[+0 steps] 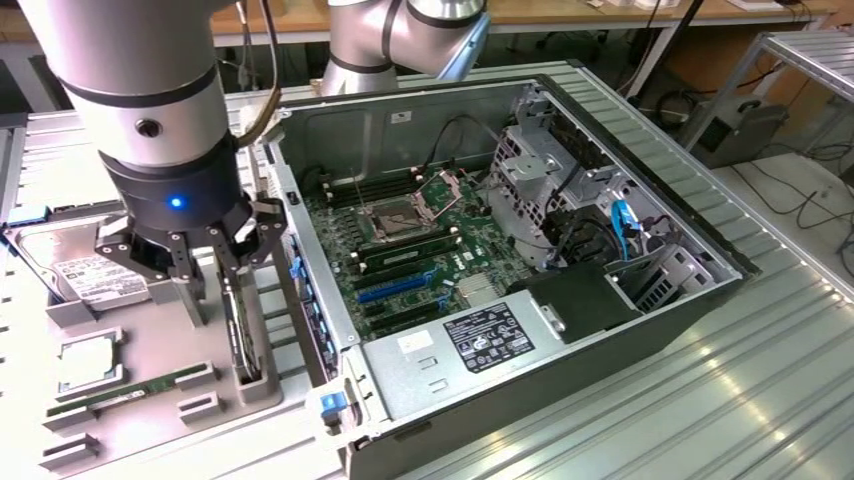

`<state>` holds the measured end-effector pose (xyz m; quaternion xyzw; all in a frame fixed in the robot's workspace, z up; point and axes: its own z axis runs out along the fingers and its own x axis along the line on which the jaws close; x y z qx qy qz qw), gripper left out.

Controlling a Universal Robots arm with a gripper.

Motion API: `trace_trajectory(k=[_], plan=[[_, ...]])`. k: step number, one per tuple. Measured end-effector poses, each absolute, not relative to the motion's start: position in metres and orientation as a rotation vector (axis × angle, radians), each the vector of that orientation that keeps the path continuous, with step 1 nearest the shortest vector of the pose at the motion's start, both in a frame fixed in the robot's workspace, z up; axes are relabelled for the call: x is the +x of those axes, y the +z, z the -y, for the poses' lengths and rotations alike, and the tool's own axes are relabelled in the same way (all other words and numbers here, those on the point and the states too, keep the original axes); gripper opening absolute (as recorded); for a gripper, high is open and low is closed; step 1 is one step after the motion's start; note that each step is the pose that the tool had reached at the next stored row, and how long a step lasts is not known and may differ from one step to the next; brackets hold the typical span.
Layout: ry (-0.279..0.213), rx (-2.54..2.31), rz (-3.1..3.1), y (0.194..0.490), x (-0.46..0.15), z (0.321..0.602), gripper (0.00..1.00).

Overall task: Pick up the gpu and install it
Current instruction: 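Pick up the gpu and move the gpu toward the slot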

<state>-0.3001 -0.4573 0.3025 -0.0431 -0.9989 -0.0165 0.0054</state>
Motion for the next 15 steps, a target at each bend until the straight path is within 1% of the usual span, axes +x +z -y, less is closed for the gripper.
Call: trace_trajectory(k=[10, 15], plan=[[-0.052, -0.135, 3.128, 0.279, -0.296, 0.457, 0.36], [-0.052, -0.135, 3.128, 0.262, -0.296, 0.457, 0.36]])
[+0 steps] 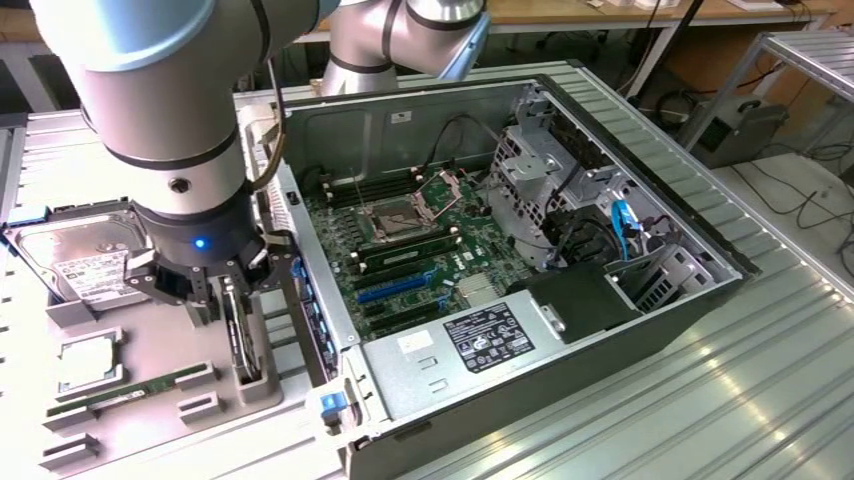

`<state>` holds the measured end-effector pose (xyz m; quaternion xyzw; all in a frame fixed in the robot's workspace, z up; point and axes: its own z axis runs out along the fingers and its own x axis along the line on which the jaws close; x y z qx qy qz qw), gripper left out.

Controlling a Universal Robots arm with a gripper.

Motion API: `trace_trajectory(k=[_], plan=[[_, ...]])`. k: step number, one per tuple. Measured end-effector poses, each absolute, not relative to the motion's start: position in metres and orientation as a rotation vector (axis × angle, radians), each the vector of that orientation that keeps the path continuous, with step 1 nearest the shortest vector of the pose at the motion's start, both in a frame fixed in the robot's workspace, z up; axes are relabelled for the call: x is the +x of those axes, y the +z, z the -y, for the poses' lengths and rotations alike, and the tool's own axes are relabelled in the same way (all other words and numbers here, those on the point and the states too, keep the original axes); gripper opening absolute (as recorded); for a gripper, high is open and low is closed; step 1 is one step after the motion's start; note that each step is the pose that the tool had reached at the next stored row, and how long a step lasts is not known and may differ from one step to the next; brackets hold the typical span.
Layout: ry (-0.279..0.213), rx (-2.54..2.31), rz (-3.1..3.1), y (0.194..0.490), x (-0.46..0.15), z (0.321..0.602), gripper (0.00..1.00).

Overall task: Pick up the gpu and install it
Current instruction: 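Pick up the gpu and move the gpu toward the slot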

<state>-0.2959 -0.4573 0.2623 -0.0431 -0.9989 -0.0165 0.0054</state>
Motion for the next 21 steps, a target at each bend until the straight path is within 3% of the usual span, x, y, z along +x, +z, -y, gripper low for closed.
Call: trace_trajectory(k=[17, 19, 21], plan=[[-0.053, -0.135, 3.153, 0.242, -0.302, 0.451, 0.36], [-0.053, -0.135, 3.153, 0.242, -0.302, 0.451, 0.28], [-0.054, -0.135, 3.153, 0.241, -0.302, 0.451, 0.27]])
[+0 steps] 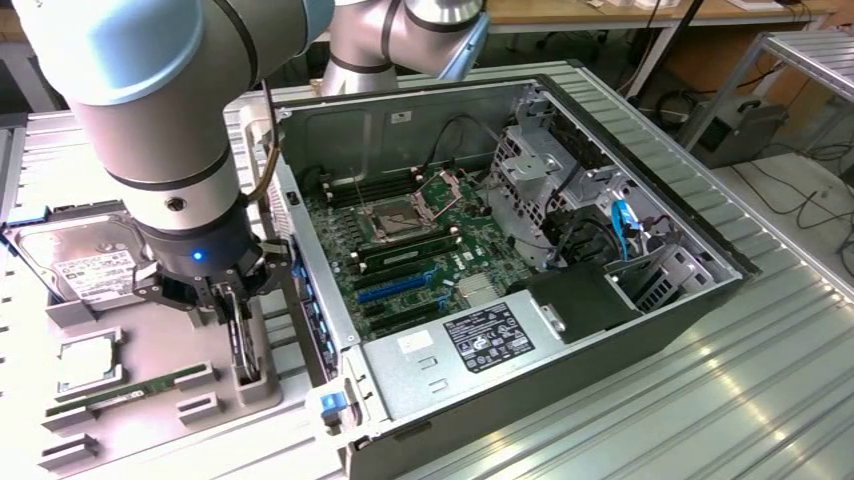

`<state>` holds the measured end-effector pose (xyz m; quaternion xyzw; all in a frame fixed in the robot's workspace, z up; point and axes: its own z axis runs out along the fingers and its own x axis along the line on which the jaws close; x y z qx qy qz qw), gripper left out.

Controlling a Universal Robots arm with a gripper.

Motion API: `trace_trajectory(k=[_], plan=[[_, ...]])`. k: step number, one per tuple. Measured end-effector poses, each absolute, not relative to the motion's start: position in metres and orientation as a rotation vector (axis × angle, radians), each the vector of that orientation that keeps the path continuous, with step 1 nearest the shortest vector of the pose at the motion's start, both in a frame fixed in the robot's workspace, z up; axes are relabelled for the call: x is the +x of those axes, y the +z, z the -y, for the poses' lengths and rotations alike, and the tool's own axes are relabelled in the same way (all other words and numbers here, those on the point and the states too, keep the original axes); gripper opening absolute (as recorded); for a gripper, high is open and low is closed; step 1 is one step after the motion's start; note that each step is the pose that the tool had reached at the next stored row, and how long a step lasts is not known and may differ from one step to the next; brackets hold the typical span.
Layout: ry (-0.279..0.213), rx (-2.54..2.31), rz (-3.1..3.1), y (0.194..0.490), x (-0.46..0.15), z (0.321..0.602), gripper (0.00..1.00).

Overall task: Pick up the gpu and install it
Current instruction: 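Pick up the gpu and move the gpu toward the slot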

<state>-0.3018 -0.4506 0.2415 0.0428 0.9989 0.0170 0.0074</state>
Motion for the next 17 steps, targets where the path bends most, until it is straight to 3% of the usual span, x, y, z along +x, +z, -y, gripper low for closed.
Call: trace_trajectory(k=[17], plan=[[0.054, 0.104, -3.125, 0.256, -0.300, 0.451, 0.26]])
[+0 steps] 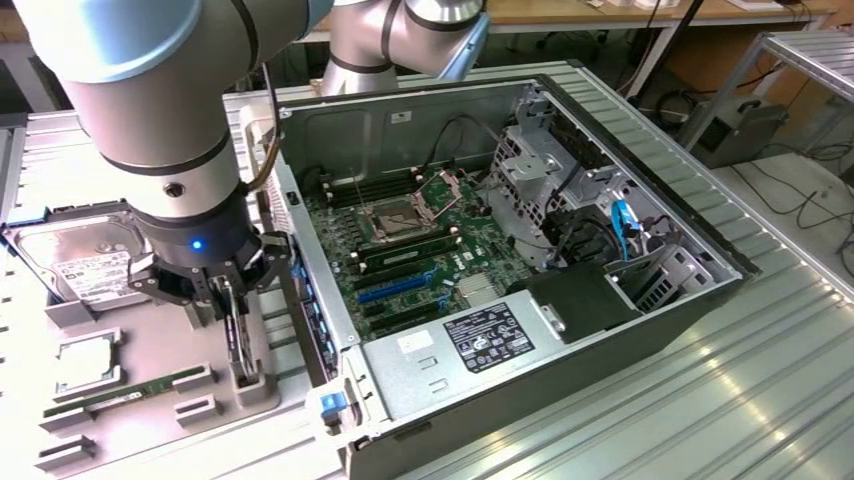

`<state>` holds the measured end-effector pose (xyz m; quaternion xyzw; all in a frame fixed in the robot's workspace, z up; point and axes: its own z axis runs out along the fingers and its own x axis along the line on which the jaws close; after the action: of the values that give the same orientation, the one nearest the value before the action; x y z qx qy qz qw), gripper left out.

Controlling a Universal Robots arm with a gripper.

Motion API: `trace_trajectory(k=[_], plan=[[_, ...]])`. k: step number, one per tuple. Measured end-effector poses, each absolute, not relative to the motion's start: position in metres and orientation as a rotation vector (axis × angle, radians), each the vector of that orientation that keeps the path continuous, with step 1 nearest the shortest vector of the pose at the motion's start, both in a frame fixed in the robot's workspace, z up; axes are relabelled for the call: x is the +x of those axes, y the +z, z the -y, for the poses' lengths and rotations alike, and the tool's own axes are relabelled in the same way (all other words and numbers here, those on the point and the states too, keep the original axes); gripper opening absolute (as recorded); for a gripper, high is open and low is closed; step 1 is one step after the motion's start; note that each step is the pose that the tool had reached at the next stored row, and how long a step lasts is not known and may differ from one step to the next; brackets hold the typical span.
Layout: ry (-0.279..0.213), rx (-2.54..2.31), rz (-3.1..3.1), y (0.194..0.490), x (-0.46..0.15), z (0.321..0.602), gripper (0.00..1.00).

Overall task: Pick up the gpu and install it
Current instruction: 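Pick up the gpu and move the gpu toward the slot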

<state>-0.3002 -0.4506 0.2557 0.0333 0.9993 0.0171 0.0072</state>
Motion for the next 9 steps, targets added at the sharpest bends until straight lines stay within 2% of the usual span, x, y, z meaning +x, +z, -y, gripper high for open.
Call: trace_trajectory(k=[9], plan=[[0.056, 0.063, -3.127, 0.288, -0.300, 0.451, 0.26]])
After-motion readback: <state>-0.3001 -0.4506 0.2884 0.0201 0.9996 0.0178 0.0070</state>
